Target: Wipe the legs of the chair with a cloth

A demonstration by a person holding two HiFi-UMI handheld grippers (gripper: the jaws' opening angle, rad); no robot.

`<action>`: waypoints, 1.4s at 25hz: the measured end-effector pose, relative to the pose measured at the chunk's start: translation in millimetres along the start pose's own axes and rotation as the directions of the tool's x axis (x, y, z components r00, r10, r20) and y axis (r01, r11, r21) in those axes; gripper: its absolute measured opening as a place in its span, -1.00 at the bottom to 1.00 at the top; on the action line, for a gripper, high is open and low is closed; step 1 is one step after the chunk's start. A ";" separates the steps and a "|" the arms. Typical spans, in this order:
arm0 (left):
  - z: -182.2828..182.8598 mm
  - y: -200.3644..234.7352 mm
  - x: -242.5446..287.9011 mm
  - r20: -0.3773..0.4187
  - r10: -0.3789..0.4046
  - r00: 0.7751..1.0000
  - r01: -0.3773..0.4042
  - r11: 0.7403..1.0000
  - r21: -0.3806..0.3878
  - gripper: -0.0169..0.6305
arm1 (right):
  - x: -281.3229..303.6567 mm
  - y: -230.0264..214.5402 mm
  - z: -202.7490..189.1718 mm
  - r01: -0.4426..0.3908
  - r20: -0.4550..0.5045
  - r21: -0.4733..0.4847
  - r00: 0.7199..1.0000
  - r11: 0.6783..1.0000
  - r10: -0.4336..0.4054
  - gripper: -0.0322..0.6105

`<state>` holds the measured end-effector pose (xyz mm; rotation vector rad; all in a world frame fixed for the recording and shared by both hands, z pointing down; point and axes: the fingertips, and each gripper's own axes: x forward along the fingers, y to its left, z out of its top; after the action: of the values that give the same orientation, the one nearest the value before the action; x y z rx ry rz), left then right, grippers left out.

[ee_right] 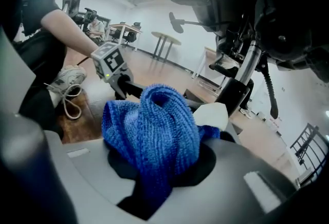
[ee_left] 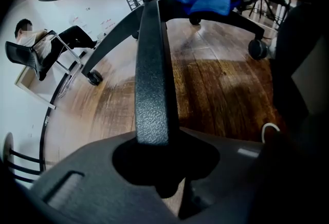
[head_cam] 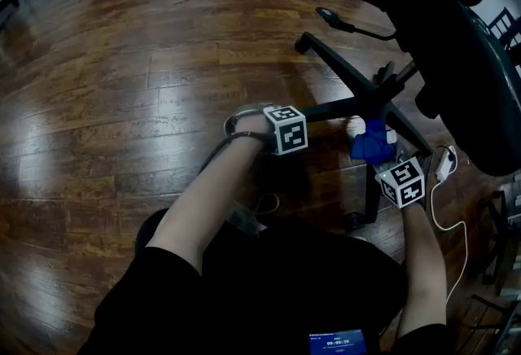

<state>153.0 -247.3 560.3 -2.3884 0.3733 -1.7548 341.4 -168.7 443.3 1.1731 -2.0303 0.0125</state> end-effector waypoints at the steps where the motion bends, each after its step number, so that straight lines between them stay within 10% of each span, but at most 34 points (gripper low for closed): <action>1: -0.5 0.0 0.5 0.001 -0.002 1.000 0.002 1.000 0.001 -0.69 | -8.0 13.6 -7.5 -0.036 -0.007 0.003 0.999 0.999 0.036 -0.63; 13: -2.3 -0.3 3.7 -0.010 -0.002 1.000 0.002 1.000 -0.001 -0.69 | -79.3 118.5 -75.5 -0.324 -0.077 0.035 0.942 0.945 0.326 -0.64; 27: -1.3 -1.3 5.0 -0.029 -0.004 1.000 0.005 1.000 0.027 -0.69 | 28.8 -51.2 24.4 0.092 -0.024 0.085 0.996 0.992 -0.091 -0.64; 35: -4.3 -1.9 6.9 -0.017 -0.003 1.000 0.003 0.999 0.033 -0.69 | -0.5 -0.9 2.7 0.000 0.028 0.052 1.000 0.999 -0.001 -0.64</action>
<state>151.1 -247.4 568.5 -2.3543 0.3402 -1.7697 340.5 -169.9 440.7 1.2123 -2.0650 0.0496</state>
